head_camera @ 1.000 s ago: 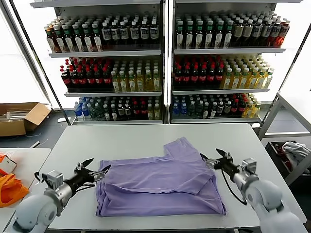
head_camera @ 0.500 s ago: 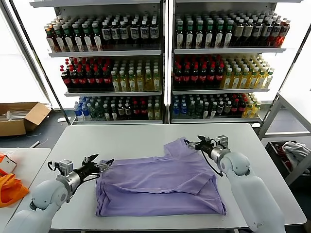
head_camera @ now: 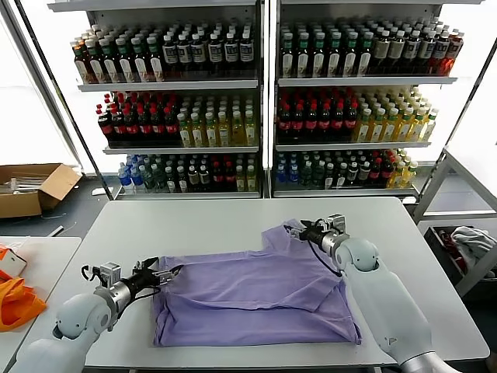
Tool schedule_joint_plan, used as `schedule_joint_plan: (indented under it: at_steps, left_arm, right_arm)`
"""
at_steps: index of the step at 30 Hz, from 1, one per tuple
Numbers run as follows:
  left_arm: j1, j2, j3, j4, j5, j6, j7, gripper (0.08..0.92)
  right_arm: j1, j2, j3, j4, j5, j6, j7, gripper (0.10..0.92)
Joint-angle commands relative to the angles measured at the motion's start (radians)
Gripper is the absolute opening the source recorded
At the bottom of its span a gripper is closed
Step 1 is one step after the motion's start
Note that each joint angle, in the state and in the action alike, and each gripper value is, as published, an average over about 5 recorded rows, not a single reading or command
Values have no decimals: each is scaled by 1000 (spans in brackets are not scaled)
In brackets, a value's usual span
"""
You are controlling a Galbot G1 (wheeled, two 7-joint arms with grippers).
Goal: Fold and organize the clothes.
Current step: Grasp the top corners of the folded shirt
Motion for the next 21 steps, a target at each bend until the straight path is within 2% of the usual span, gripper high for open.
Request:
schedule_joint_plan:
  at_steps: [1,13,16,21]
  left_arm:
    - [0,-1,20,22,-1,10,9,766]
    - [-2,-6,23,-14,-4,5,22,433]
    - [-8,-6,18,-27,-8,-14,16,346]
    - [-4,-3,-15,-95,-34,-27,2,199]
  right_arm:
    - [15,9,-25,-34,-5,-1,-3,479]
    - [-25,-1,-4,57,44,1,25,140]
    - [-35,-8,7,92,71,5,34,107]
    - [-71,-28,35,195,143,3,58,107]
